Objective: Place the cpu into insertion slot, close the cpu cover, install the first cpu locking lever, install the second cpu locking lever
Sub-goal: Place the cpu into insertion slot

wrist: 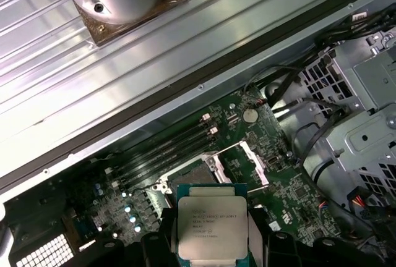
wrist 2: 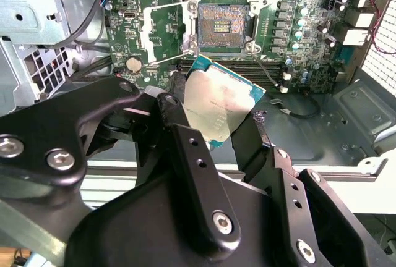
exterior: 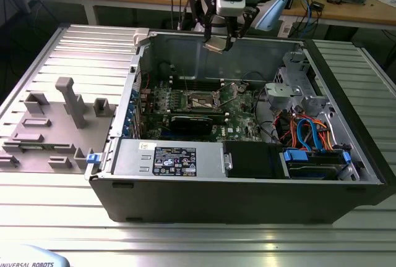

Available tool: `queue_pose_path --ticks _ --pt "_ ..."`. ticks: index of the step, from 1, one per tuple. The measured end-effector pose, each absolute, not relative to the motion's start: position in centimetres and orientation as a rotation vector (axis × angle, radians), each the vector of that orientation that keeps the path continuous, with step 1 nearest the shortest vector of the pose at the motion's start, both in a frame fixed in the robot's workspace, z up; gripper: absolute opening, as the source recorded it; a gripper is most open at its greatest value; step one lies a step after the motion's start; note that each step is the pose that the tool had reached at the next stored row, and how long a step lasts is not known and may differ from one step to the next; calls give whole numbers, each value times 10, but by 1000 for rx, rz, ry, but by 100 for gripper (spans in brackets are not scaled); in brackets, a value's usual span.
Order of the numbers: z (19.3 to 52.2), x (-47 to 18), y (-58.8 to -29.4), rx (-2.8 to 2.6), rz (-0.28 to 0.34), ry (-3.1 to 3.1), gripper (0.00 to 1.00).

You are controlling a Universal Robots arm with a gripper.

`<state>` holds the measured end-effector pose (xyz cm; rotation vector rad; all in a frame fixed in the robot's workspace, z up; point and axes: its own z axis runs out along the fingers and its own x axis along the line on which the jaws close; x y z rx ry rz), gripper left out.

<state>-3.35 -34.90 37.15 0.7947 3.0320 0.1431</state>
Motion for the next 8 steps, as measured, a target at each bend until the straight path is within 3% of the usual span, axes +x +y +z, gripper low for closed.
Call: queue_pose_path --ticks 8 --pt "371 -34 -349 903 141 2998 54"
